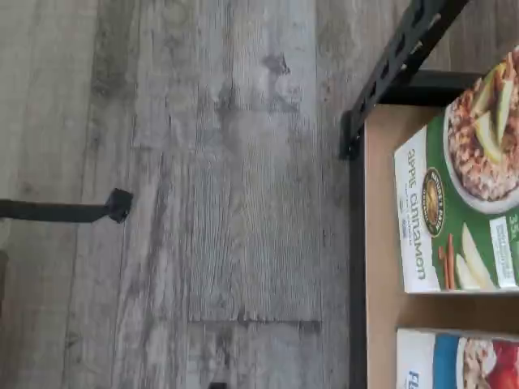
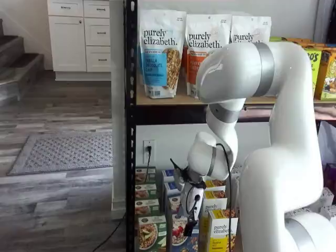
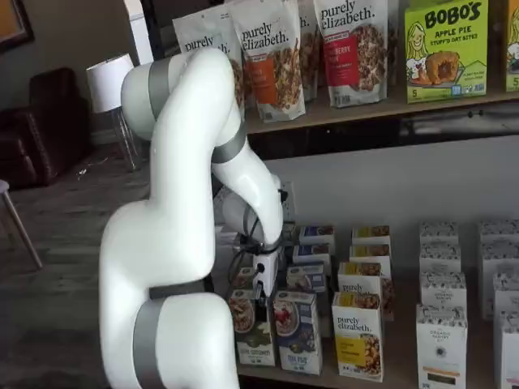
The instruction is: Pick up the blue and white box that is on the bottom shelf, the second box from the left
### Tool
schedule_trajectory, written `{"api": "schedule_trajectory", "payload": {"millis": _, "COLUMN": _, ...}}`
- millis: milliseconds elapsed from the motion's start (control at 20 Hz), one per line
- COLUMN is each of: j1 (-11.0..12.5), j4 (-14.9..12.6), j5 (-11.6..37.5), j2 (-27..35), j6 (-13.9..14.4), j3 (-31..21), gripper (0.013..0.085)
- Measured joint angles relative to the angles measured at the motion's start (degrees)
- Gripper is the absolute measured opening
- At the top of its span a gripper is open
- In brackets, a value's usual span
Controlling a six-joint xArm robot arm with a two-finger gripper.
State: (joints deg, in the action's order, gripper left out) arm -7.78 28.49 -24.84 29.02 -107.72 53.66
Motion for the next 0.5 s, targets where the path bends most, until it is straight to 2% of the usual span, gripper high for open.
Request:
{"api": "schedule_trajectory", "payload": {"millis": 50, "j1": 0.0, "j4": -1.1, "j5": 0.3, "j2": 0.1, "j6": 1.0, "j3": 0.0, "gripper": 0.085}}
{"api": "schedule_trajectory", "payload": {"millis": 100, "j1": 0.0, "j4": -3.5, "j5": 1.1, "j2": 0.6, "j6": 3.1, "j3": 0.1, "gripper": 0.085}}
{"api": "schedule_trajectory", "payload": {"millis": 250, "j1": 0.0, "j4": -4.5, "j5": 2.1, "j2": 1.9, "j6": 3.8, "j3": 0.7, "gripper": 0.085}}
{"api": "schedule_trajectory", "payload": {"millis": 400, "j1": -0.2, "j4": -2.5, "j5": 3.4, "j2": 3.0, "j6": 2.0, "j3": 1.0, "gripper": 0.085}}
{"api": "schedule_trajectory", "payload": {"millis": 500, "j1": -0.4, "j4": 0.6, "j5": 4.6, "j2": 3.6, "j6": -0.7, "j3": 1.1, "gripper": 0.085}}
